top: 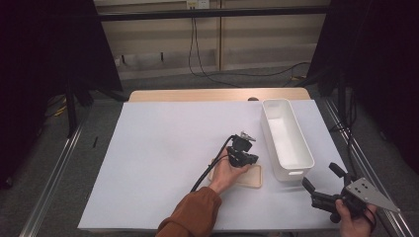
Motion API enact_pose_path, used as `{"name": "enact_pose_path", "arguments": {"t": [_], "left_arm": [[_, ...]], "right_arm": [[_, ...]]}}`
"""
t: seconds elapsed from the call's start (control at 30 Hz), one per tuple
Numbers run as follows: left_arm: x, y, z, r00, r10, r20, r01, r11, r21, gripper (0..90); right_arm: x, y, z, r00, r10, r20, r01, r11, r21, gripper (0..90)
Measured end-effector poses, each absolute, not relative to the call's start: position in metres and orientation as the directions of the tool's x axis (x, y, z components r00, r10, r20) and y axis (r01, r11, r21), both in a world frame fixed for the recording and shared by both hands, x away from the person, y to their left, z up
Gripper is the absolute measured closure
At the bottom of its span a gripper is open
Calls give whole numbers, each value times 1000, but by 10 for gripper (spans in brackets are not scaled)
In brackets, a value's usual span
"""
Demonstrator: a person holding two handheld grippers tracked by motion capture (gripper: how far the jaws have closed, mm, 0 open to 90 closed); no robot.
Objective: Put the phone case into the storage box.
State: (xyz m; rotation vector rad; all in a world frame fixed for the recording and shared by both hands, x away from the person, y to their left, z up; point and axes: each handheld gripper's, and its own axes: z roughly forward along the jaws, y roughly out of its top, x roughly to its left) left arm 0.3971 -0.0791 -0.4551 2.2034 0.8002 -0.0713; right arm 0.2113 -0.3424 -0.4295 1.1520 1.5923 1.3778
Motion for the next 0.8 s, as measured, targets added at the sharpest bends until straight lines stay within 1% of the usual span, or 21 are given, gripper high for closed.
{"name": "enact_pose_path", "arguments": {"t": [0.17,0.33,0.53,0.8], "left_arm": [[391,-73,-456,804,526,-278,561,-516,648,900],[385,-66,-457,805,516,-292,565,-517,643,900],[376,-67,-456,809,505,-301,562,-517,645,900],[364,-70,-454,830,466,-308,541,-532,651,900]], "right_arm": [[212,-342,-429,-339,940,27,164,31,986,4],[212,-341,-429,-338,941,27,166,32,986,4],[213,-340,-429,-340,940,28,167,31,986,4],[213,-341,-429,-339,940,29,167,29,986,4]]}}
